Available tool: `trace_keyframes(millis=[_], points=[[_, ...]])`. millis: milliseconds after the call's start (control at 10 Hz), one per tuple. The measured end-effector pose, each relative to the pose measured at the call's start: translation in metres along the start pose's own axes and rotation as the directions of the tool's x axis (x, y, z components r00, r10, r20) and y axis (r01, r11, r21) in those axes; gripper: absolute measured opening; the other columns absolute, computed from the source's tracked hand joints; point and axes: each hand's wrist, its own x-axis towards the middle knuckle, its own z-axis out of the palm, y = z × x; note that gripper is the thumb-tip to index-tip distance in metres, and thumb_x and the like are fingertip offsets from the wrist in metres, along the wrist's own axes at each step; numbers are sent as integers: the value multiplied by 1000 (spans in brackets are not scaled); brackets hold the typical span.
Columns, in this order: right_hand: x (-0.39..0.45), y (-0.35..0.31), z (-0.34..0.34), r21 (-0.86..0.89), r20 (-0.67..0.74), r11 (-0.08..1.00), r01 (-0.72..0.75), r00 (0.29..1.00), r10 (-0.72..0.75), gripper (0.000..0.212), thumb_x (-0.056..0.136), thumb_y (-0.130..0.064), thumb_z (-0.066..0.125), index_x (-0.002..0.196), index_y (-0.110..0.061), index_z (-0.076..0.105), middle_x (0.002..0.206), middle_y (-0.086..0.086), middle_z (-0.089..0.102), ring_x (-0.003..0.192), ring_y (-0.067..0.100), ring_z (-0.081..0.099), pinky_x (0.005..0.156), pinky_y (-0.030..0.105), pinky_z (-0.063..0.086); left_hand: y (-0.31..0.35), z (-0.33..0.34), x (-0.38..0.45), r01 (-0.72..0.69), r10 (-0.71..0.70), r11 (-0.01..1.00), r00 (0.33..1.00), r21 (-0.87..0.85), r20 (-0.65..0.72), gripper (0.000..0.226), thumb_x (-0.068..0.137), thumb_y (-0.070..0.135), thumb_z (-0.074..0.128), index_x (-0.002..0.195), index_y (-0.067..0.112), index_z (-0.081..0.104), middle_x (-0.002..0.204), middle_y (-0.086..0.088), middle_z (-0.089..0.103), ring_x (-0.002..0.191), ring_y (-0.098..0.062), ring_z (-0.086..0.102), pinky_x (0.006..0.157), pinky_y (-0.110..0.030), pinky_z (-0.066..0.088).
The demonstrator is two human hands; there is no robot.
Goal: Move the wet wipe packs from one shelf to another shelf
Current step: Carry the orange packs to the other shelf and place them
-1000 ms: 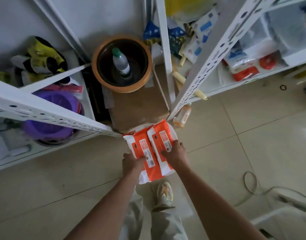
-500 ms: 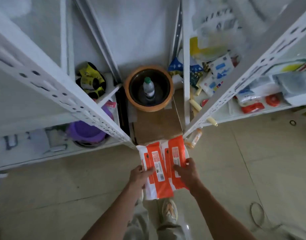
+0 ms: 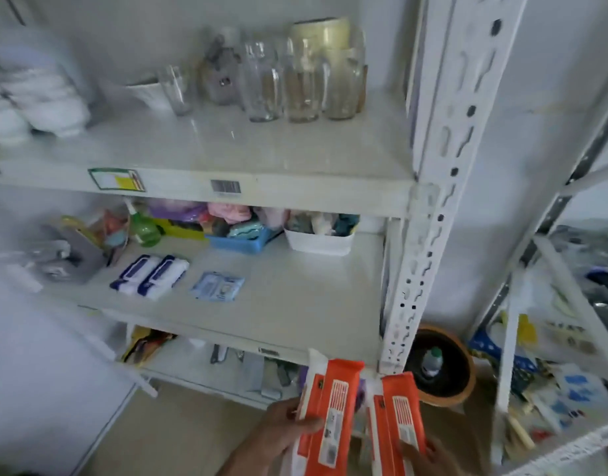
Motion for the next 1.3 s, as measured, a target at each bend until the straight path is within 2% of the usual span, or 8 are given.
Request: trace_keyframes(millis=[100,200,500,700,800,1000,1200,1300], points=[[-27,-23,51,-57,4,997,54,999,-54,80,44,-36,102,104,9,75,91,28,74,92,44,65,105,62,43,37,-59,-30,60,-48,989,995,133,-90,59,66,28,96,118,8,76,113,-16,78,107,-35,75,104,-51,54],[-34,-44,98,-71,139,996,45,990,-35,75,50,-52,97,111,-13,78,98,15,79,97,37,74,98,53,56,51,-103,-31,74,-62,994,987,78,-148,46,72,28,91,113,12,78,104,-10,81,98,-29,79,102,-51,55],[-15,-142,207,33,32,994,108,994,-109,32,91,-23,73,117,-8,62,104,19,76,92,40,75,83,56,62,106,-189,62,139,-129,990,967,30,-218,26,90,24,75,111,9,75,98,-9,82,93,-28,80,102,-49,55],[64,-177,225,-49,-113,990,134,984,-138,44,89,-36,69,125,-12,61,106,11,75,88,31,75,67,41,62,128,-194,134,134,-106,986,962,98,-253,10,96,20,67,103,15,72,93,-4,81,85,-22,78,74,-34,57],[88,-186,236,-62,-96,990,125,987,-130,45,89,-37,69,126,-16,55,112,10,73,94,30,74,75,44,63,132,-192,165,82,-60,994,967,78,-249,8,95,17,69,104,17,69,98,-4,79,85,-17,75,66,-29,53],[107,-206,248,-239,-209,949,207,943,-259,48,89,-43,66,127,-17,52,113,5,70,99,28,71,89,52,61,138,-188,220,30,-9,998,951,64,-310,41,88,21,78,123,9,61,121,-7,73,99,-24,71,83,-39,57],[127,-217,237,-573,-287,811,120,897,-335,57,87,-63,55,123,-20,60,111,6,67,98,28,69,89,49,60,149,-185,244,-20,200,906,900,423,-387,34,85,32,80,113,15,71,111,-5,79,93,-25,77,92,-47,61],[120,-218,235,-586,-286,805,94,905,-315,56,89,-62,57,124,-19,57,109,1,66,96,25,68,89,45,58,144,-178,240,-21,320,807,855,590,-408,32,88,38,75,110,16,71,106,0,79,85,-22,77,82,-44,64]])
